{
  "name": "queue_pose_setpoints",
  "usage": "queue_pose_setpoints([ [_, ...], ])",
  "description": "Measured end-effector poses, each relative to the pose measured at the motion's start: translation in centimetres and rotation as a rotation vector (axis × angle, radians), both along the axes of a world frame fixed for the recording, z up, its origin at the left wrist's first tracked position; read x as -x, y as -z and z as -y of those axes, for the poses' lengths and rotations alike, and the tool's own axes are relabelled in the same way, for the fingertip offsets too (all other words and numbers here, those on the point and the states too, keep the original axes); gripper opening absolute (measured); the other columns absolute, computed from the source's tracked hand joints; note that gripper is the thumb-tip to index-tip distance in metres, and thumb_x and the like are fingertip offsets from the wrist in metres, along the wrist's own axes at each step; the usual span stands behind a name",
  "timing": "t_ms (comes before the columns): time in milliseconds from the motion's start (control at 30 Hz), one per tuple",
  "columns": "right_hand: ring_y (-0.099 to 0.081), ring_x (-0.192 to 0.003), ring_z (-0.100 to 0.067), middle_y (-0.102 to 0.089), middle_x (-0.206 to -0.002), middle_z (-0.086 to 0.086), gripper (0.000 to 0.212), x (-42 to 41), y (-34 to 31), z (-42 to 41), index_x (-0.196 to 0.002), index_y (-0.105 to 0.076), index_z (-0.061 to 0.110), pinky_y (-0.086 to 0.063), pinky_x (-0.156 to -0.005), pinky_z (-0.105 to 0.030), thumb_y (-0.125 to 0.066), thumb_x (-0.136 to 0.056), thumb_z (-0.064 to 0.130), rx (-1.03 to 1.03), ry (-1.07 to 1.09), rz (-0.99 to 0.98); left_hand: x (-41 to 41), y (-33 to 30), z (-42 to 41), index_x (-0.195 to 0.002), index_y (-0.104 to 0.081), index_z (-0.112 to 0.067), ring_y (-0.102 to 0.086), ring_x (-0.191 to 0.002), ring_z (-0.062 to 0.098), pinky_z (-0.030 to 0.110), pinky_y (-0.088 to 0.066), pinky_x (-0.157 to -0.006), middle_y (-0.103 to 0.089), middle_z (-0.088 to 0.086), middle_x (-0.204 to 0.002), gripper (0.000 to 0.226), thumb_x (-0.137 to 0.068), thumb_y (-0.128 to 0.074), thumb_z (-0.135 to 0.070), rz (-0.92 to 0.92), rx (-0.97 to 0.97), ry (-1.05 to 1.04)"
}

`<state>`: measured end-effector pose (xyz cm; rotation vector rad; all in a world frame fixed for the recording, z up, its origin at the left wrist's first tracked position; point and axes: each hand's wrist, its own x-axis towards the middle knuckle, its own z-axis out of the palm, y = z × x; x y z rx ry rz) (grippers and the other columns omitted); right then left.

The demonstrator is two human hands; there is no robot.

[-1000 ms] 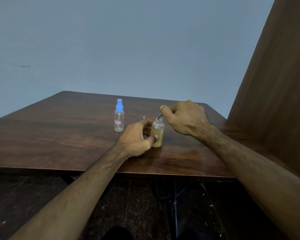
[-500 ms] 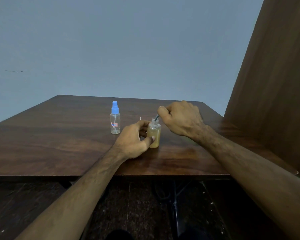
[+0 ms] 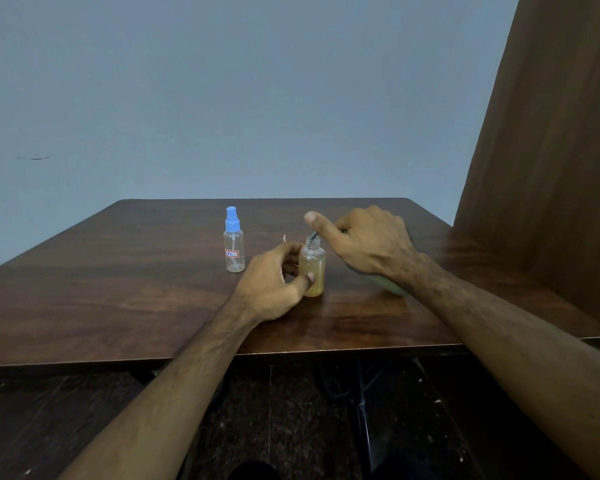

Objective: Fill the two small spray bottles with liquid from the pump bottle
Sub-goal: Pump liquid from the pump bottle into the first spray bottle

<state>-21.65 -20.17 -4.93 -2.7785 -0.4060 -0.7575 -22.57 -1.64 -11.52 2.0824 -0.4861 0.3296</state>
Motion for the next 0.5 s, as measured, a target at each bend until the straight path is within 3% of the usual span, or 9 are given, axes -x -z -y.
queue_pose_setpoints([
  [100,-0.058,-0.056,-0.019,-0.056,-0.049,0.001,0.090,0.11,-0.28,0.09,-0.048,-0.050,0.014,-0.044,-0.063,-0.033,-0.018,-0.088,0.089,-0.039,0.018,-0.024,-0.17,0.09,-0.12,-0.125,-0.063,-0.018,-0.070,-0.096,0.003,0.030,-0.058,-0.091,-0.072,-0.010,-0.106,0.041,-0.086,-0.073,-0.020,0.026,-0.015,-0.002],
  [200,-0.054,-0.055,-0.017,-0.051,-0.047,0.005,0.083,0.19,-0.39,0.01,-0.043,-0.044,0.020,-0.049,-0.068,-0.036,-0.027,-0.091,0.085,-0.077,0.001,-0.035,-0.18,0.02,-0.08,-0.125,-0.063,-0.020,-0.069,-0.096,0.002,0.028,-0.056,-0.091,-0.072,-0.011,-0.105,0.043,-0.083,-0.072,-0.026,0.039,-0.032,-0.004],
  [267,-0.054,-0.059,-0.017,-0.055,-0.052,0.007,0.075,0.21,-0.34,-0.13,-0.045,-0.051,0.026,-0.047,-0.070,-0.037,-0.030,-0.096,0.078,-0.074,-0.010,-0.040,-0.12,-0.03,-0.02,-0.124,-0.063,-0.020,-0.069,-0.096,0.001,0.027,-0.056,-0.091,-0.072,-0.011,-0.105,0.044,-0.082,-0.072,-0.028,0.040,-0.027,-0.008],
  [367,-0.061,-0.067,-0.021,-0.067,-0.063,0.004,0.073,0.05,-0.15,-0.28,-0.069,-0.076,0.021,-0.042,-0.066,-0.035,-0.030,-0.098,0.070,-0.014,0.002,-0.022,-0.04,-0.06,0.00,-0.125,-0.063,-0.018,-0.068,-0.097,0.001,0.027,-0.055,-0.093,-0.071,-0.010,-0.105,0.040,-0.086,-0.073,-0.020,0.042,-0.035,-0.013],
  [500,-0.055,-0.058,-0.019,-0.058,-0.054,0.000,0.065,-0.13,-0.09,-0.29,-0.055,-0.059,0.013,-0.037,-0.059,-0.031,-0.037,-0.100,0.056,-0.034,0.002,0.002,-0.02,-0.05,0.06,-0.123,-0.063,-0.021,-0.070,-0.097,0.004,0.029,-0.056,-0.092,-0.073,-0.009,-0.105,0.042,-0.082,-0.071,-0.025,0.029,-0.018,-0.013],
])
